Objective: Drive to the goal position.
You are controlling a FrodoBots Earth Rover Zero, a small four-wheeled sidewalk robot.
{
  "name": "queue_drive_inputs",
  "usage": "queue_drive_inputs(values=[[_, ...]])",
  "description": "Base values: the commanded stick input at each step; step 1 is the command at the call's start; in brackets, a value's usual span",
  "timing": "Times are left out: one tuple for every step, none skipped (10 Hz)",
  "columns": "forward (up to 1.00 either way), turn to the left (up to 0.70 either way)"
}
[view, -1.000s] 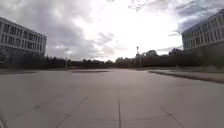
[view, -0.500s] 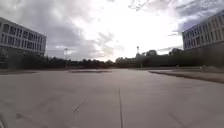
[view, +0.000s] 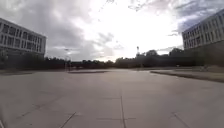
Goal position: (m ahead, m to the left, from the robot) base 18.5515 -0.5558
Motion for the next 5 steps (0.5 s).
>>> queue_drive_inputs(values=[[0.70,0.00],[0.70,0.00],[0.70,0.00],[0.70,0.00],[0.70,0.00]])
